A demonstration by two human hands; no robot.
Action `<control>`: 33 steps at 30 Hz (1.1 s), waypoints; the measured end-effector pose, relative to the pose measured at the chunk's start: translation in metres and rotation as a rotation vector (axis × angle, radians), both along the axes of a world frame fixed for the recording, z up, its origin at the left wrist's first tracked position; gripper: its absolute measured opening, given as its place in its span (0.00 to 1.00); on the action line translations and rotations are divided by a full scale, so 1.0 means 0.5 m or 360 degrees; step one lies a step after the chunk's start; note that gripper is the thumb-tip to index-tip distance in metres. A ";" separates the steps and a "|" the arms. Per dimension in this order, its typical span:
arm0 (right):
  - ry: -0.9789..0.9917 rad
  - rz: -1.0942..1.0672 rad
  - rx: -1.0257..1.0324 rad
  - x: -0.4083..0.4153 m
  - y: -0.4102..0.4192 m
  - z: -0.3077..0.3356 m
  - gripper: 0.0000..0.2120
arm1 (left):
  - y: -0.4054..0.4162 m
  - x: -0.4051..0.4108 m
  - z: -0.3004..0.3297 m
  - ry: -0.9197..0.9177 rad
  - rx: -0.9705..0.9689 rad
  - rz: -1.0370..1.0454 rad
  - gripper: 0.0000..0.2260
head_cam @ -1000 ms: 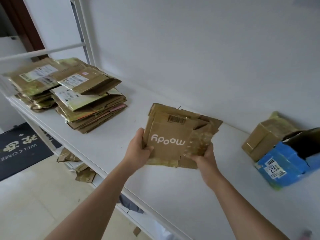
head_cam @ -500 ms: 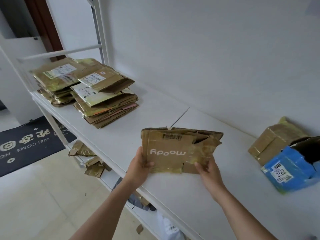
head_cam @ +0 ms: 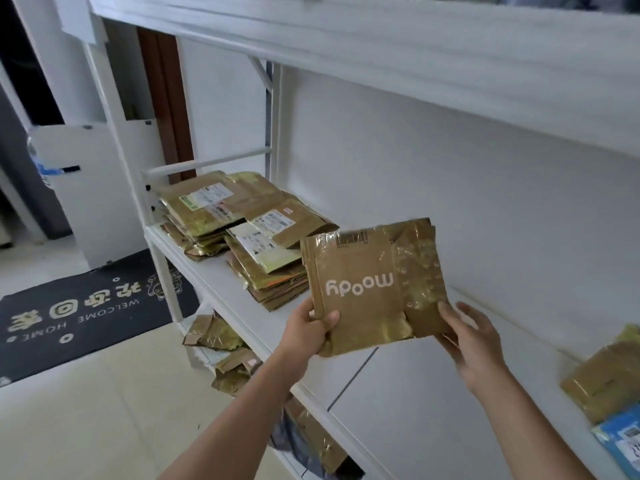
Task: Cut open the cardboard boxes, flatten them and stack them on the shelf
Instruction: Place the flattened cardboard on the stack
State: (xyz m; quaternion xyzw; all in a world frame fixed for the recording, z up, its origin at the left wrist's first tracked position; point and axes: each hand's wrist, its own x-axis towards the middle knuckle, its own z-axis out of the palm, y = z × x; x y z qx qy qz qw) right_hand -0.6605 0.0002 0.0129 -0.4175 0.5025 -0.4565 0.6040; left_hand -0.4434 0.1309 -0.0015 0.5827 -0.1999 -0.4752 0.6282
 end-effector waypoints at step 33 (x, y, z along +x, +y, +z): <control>0.0557 0.0488 0.0220 0.626 -0.311 -0.097 0.09 | -0.190 0.478 -0.089 -0.0792 0.0502 0.0233 0.24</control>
